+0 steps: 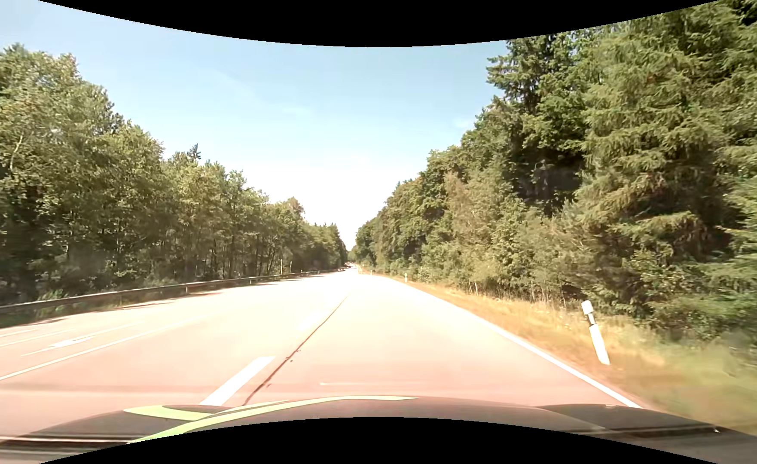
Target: Follow the waypoints while adhering to traffic rules and regulations
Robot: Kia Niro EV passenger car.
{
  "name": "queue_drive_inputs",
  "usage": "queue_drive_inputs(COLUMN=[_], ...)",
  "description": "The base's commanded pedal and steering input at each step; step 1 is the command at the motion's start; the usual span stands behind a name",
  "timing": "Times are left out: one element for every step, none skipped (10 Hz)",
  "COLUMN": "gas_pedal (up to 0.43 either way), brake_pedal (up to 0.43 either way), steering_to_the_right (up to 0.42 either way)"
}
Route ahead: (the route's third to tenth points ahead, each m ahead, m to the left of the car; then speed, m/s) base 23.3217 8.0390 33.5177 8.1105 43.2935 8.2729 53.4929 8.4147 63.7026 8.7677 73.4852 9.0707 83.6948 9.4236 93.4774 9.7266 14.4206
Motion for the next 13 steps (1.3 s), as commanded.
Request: queue_drive_inputs(gas_pedal=[0.350,0.350,0.350,0.350,0.350,0.350,0.350,0.350,0.350,0.350,0.350,0.350,0.350], brake_pedal=[0.000,0.000,0.000,0.000,0.000,0.000,0.000,0.000,0.000,0.000,0.000,0.000,0.000], steering_to_the_right=[-0.012,-0.016,-0.016,-0.016,-0.016,-0.016,-0.016,-0.016,-0.016,-0.016,-0.016,-0.016,-0.016])
